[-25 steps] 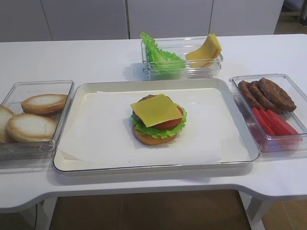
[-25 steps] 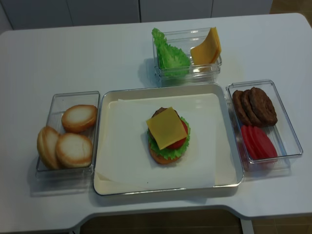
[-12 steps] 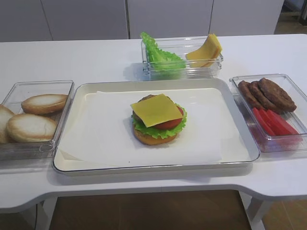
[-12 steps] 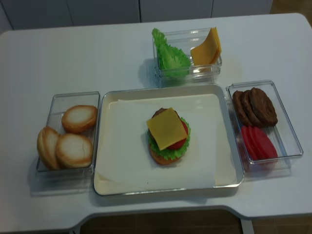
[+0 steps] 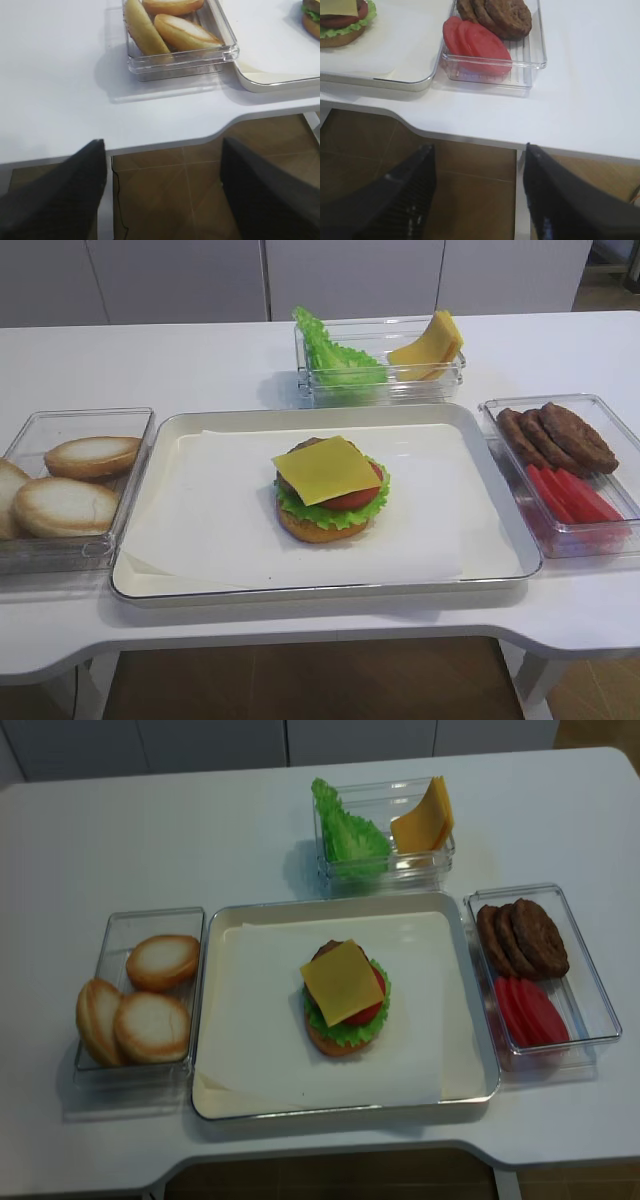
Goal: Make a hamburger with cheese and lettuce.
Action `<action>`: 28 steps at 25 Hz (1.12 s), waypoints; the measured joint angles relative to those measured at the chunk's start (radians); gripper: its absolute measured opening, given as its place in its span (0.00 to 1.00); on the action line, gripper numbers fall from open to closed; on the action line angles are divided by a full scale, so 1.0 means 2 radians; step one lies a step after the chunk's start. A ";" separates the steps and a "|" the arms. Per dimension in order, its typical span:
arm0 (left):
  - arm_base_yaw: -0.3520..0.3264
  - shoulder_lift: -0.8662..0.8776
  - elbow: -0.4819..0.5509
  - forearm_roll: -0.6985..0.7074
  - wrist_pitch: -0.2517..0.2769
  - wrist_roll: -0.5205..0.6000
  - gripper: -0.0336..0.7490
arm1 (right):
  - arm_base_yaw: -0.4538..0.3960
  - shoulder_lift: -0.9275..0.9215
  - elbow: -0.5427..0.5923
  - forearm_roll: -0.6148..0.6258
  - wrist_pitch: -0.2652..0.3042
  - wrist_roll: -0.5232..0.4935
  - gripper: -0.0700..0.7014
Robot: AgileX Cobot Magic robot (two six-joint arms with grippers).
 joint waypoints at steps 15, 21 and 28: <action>0.000 0.000 0.000 0.000 0.000 0.000 0.72 | 0.000 0.000 0.002 -0.001 -0.007 0.002 0.63; 0.000 0.000 0.000 0.000 0.000 0.000 0.72 | 0.000 0.000 0.002 -0.001 -0.007 0.003 0.63; 0.000 0.000 0.000 0.000 0.000 0.000 0.72 | 0.000 0.000 0.002 -0.001 -0.007 0.003 0.63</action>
